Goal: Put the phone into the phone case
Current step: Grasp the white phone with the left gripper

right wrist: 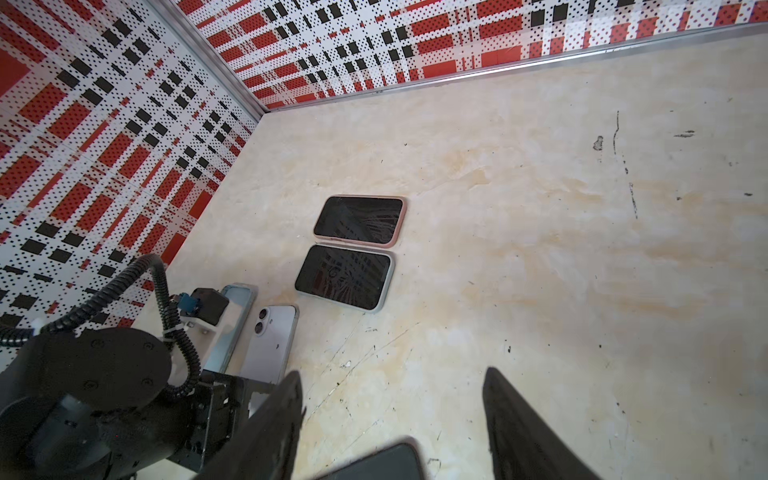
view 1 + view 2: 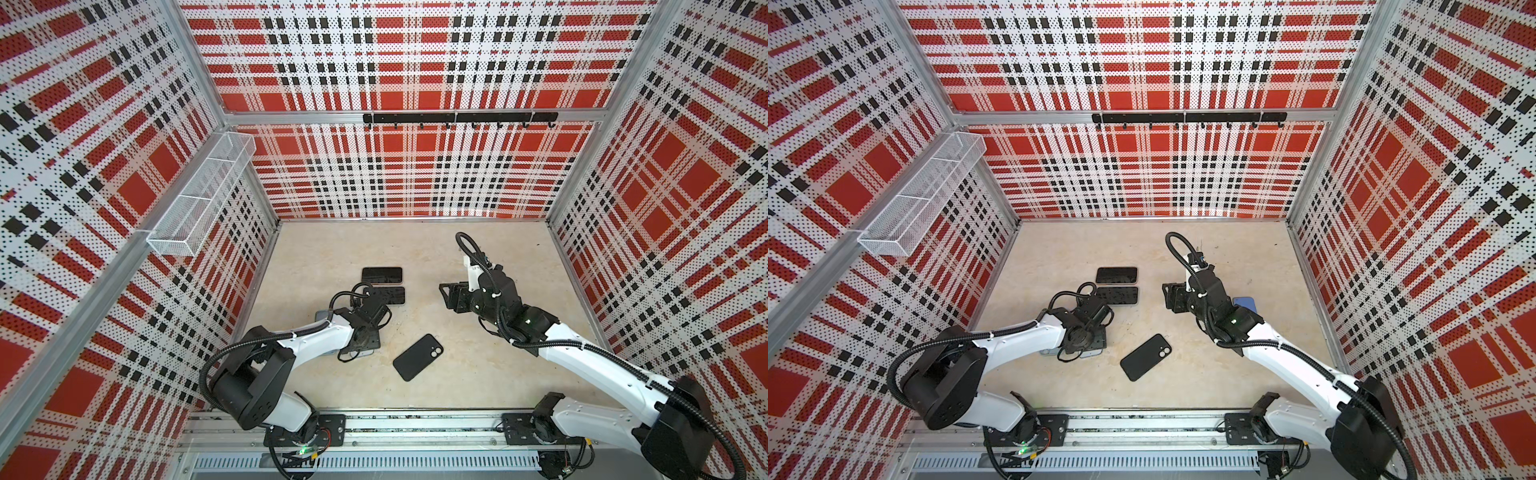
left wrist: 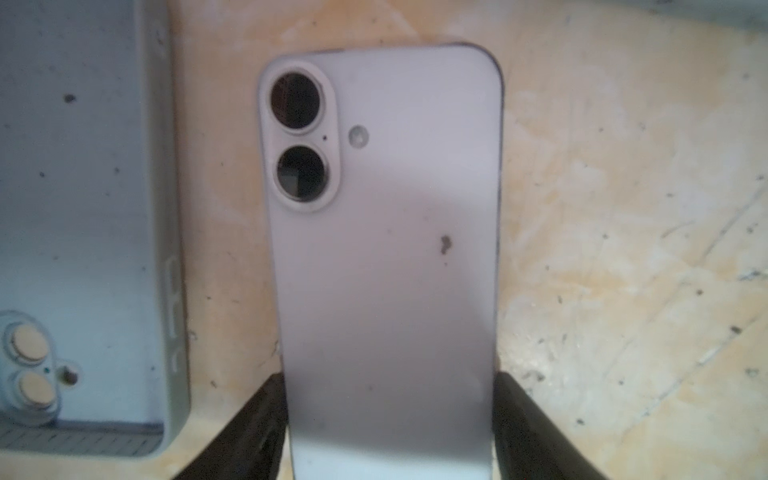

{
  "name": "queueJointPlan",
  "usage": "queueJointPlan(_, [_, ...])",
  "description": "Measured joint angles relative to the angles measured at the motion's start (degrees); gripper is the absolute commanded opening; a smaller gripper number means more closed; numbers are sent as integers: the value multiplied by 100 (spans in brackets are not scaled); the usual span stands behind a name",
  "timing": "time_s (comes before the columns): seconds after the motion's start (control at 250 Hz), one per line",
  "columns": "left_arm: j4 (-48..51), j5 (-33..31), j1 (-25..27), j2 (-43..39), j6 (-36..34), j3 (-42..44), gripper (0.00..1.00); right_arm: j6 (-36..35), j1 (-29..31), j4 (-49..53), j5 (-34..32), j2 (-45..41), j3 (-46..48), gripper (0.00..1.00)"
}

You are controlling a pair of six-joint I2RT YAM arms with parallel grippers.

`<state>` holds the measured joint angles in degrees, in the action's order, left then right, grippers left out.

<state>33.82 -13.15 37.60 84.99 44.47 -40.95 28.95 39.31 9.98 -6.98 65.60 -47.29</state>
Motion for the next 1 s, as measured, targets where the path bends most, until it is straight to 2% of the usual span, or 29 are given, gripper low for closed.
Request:
queueJointPlan(0.092, [-74,-76,192,-48,2,57,65,79,-142,52,129,11,0,69])
queueJointPlan(0.308, [-70,-81,1060,-190,2,181,63,238,-535,96,634,313,0,69])
queueJointPlan(0.604, [-155,-149,1912,-94,-146,125,61,356,-680,127,1294,837,-35,69])
queueJointPlan(1.0, [-496,-356,2507,74,-973,7,60,409,-962,267,2955,2232,-474,69])
